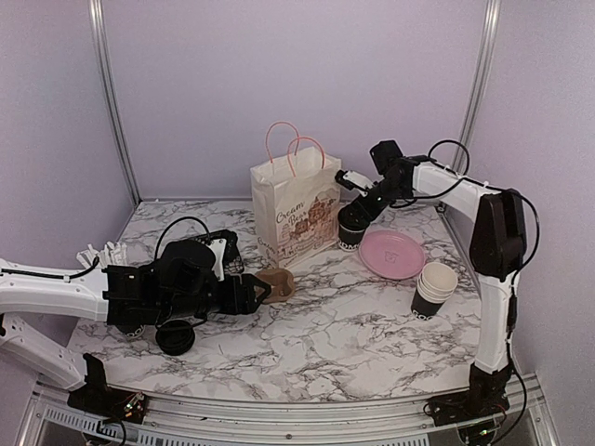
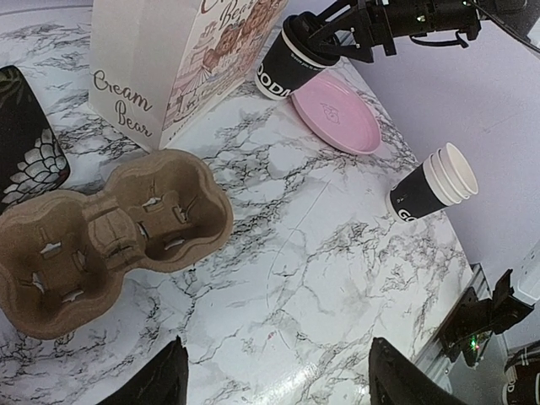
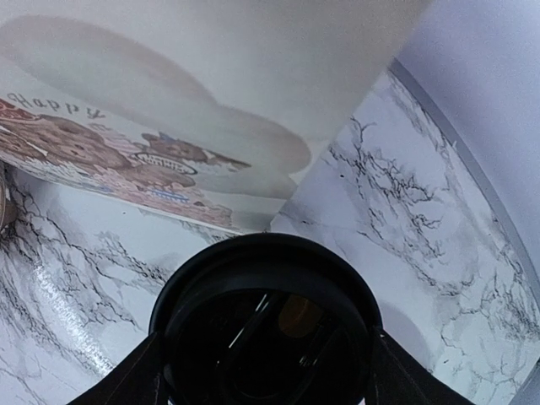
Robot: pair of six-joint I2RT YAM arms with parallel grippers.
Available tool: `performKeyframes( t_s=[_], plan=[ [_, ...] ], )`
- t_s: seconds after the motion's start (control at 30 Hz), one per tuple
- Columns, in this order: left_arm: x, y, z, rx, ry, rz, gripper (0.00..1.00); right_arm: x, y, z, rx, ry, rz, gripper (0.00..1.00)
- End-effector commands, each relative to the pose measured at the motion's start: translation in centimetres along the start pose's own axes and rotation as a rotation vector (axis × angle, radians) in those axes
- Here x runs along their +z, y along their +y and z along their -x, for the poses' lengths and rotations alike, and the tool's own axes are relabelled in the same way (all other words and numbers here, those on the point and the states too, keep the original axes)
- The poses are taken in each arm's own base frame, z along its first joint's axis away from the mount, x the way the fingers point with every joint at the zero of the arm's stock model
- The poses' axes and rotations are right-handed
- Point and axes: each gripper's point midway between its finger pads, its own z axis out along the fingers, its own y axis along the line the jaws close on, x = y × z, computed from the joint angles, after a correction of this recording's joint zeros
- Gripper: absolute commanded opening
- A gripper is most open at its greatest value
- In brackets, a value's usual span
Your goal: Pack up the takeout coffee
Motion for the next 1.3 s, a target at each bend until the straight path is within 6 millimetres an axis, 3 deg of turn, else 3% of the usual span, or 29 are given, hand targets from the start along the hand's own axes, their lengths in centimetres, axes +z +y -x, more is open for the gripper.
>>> performKeyframes(
  t_s=[0.0, 0.33, 0.47, 0.6, 0.67, 0.77, 0.97, 1.07, 1.13, 1.27],
  plan=[
    [0.2, 0.6, -0.7, 0.008, 0.026, 0.018, 0.74, 0.1, -0.1, 0.4, 0.042, -0.006, 0.028, 0.73],
    [0.6, 0.8, -1.2, 0.013, 0.044, 0.026, 0.74, 1.0, -0.1, -0.6, 0.049, 0.025, 0.03, 0.75],
    [0.7, 1.0, -1.5, 0.015, 0.05, 0.029, 0.74, 0.9, 0.1, -0.7, 0.051, 0.03, 0.036, 0.81],
    [0.7, 1.0, -1.5, 0.015, 0.05, 0.029, 0.74, -0.4, 0.2, 0.0, 0.053, 0.012, 0.03, 0.9],
    [0.7, 0.9, -1.4, 0.017, 0.048, 0.029, 0.74, -1.7, 0.1, 0.6, 0.053, -0.006, 0.018, 0.99],
    [0.7, 0.9, -1.1, 0.025, 0.04, 0.03, 0.74, -4.3, 0.4, 1.4, 0.051, -0.03, 0.007, 0.99],
    [0.5, 0.4, 0.0, 0.071, 0.008, 0.032, 0.74, -12.5, 2.2, 0.9, -0.016, -0.1, -0.059, 0.99],
    [0.8, 0.1, 0.5, 0.098, -0.003, 0.037, 0.74, -15.5, 4.5, -1.3, -0.085, -0.108, -0.048, 0.95],
    [0.9, -0.1, 0.8, 0.111, -0.009, 0.04, 0.74, -16.6, 6.3, -3.9, -0.141, -0.077, -0.019, 0.85],
    [1.2, 0.1, 0.6, 0.139, 0.019, 0.069, 0.74, -19.7, 9.9, -9.2, -0.243, -0.002, 0.047, 0.8]
  ],
)
